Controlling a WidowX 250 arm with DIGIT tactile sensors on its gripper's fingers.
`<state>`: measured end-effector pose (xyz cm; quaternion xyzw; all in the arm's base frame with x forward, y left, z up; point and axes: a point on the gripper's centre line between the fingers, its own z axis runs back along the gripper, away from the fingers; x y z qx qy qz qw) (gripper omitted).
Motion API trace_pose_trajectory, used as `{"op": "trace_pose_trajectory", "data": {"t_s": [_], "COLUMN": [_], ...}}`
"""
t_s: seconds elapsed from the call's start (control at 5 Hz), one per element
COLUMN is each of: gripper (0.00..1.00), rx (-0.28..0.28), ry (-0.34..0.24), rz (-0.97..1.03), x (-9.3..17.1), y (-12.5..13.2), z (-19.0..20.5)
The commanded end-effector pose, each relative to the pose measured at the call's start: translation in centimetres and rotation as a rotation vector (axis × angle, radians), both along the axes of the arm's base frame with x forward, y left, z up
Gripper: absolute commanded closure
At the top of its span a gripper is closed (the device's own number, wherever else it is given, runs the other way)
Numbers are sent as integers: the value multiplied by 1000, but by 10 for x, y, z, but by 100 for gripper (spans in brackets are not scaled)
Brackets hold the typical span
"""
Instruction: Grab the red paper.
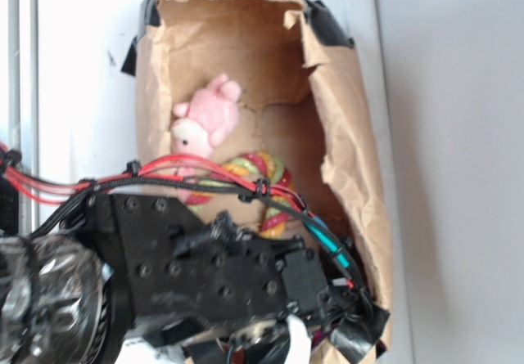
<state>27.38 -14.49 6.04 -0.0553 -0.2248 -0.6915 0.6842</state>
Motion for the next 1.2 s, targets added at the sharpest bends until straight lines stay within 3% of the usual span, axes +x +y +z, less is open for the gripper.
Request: {"op": "trace_pose_trajectory", "data": {"t_s": [0.0, 0.2, 0.4, 0.6, 1.0], "gripper": [0, 0, 54, 100, 100], "rx": [-24, -23, 12, 15, 34], "ry": [29, 51, 60, 53, 34], "rz": [-62, -19, 23, 55, 88], "x": [-24, -19, -19, -16, -12], "y": [-31, -32, -35, -34, -31], "z": [11, 8, 9, 10, 10]}}
